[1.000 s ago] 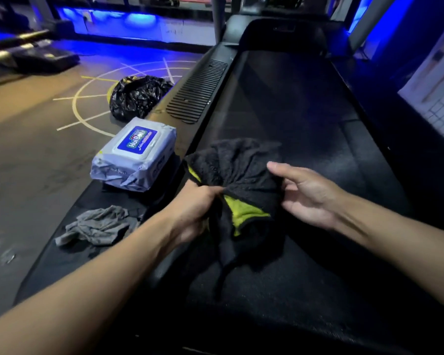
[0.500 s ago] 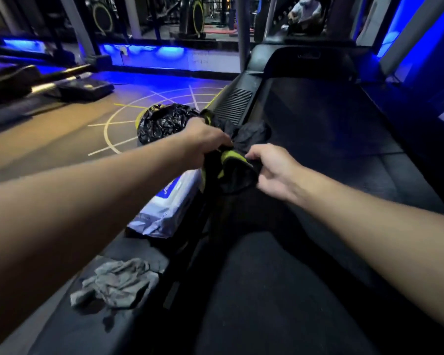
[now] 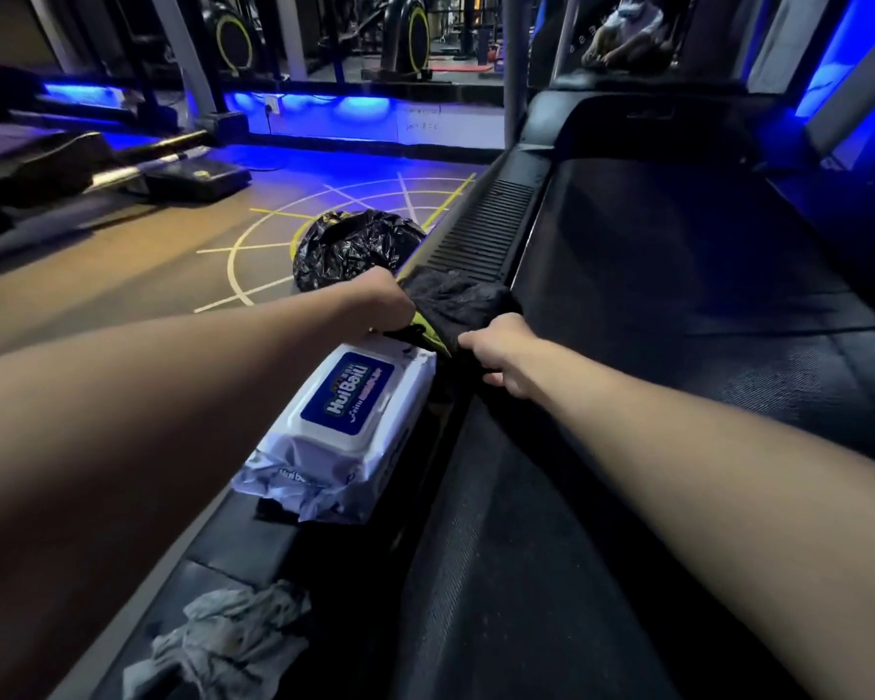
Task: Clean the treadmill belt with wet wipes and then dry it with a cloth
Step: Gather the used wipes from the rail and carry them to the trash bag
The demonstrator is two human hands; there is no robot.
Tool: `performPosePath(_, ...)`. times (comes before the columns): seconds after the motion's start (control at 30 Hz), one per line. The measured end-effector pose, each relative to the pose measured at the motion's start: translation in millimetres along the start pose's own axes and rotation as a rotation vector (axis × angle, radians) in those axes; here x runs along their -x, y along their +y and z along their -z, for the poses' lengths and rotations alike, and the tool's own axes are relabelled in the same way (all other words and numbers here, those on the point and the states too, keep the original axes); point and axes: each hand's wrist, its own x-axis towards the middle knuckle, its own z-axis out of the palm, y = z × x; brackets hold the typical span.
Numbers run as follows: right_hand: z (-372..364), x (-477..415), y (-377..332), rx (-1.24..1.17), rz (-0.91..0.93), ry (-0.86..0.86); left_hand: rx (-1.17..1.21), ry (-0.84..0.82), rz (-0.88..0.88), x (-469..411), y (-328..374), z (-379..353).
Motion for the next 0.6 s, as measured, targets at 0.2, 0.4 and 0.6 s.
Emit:
performPosePath(0.2,3.5,-5.1,21.9,-0.066,0.064,-0.091,-0.018,0.07,-0.026,4.0,-1.0,7.7)
performPosePath(0.4,-0.8,29.6,12.3,0.023,-0.017,0.01,0.042,0.217,0.042,42.0,-0.3,34.9)
performPosePath(0.6,4.6,105.7,1.6,0.154,-0.063,-0.041,0.157,0.379,0.248,108.5,-12.5,69.9)
